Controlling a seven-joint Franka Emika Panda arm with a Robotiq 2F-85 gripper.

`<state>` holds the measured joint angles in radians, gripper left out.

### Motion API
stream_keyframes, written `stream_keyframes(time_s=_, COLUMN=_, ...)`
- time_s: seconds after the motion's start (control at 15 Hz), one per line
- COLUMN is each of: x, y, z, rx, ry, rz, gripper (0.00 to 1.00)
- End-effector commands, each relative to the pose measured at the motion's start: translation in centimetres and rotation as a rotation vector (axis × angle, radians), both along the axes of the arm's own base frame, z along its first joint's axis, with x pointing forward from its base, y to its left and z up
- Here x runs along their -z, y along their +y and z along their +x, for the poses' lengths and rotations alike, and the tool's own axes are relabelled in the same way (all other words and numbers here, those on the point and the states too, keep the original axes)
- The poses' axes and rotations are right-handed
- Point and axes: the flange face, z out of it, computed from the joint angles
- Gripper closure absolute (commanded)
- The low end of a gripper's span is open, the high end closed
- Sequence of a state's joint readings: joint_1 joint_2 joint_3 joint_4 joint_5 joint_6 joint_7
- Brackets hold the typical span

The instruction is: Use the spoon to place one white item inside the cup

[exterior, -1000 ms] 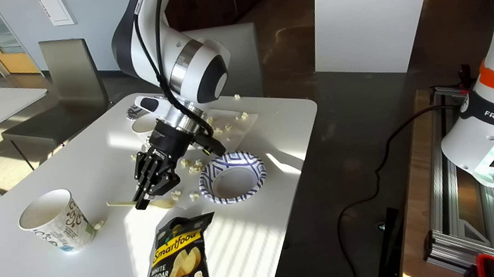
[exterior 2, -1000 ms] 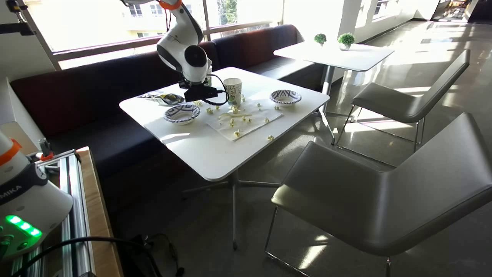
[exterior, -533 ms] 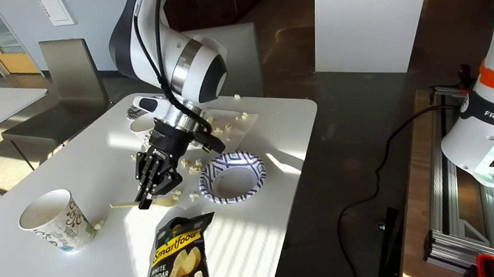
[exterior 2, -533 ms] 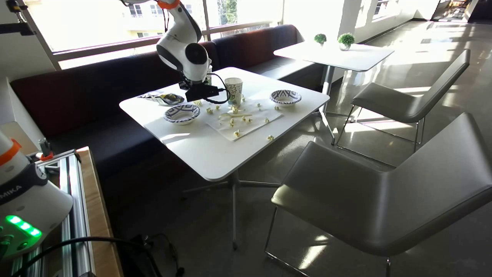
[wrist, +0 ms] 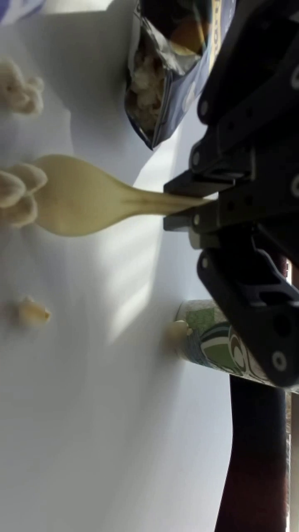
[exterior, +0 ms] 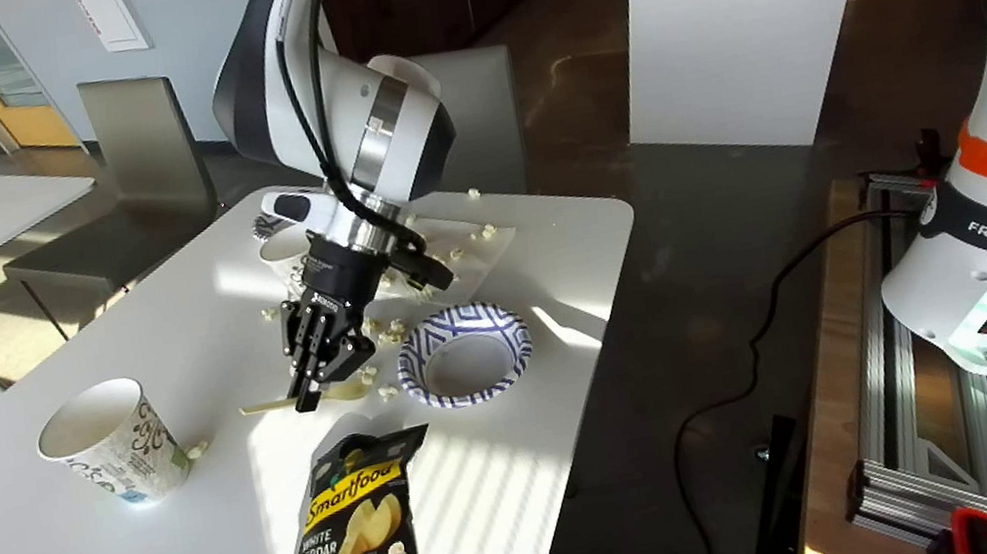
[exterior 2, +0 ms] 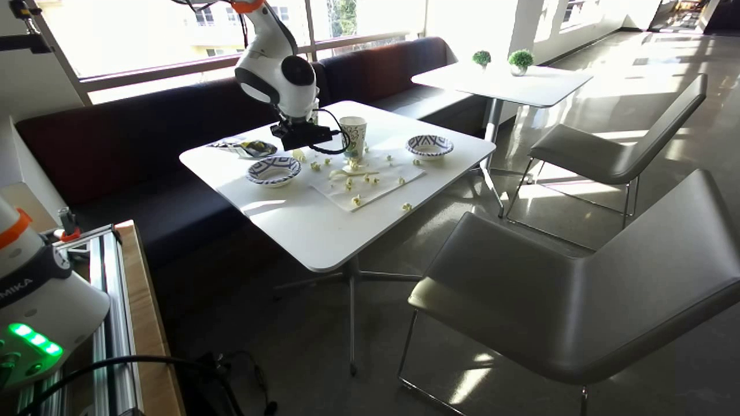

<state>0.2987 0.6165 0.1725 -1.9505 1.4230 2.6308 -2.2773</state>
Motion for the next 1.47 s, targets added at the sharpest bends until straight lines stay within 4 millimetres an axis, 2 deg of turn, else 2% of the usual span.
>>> stream_keyframes(time_s=0.0, x=0.6, y=-0.8, z=-1.0, rx=0.000, ry=0.035, rz=-0.080, gripper=0.97)
stream_keyframes(time_s=0.67, x=0.2, y=-1.4, z=-1.4, rx=0.041, ry=0.103, rz=-0.132, gripper=0.97)
stream_keyframes(time_s=1.4, x=-0.6, y=-3.7, z=-2.2, rx=0.063, ry=0.122, rz=-0.215, gripper=0.97)
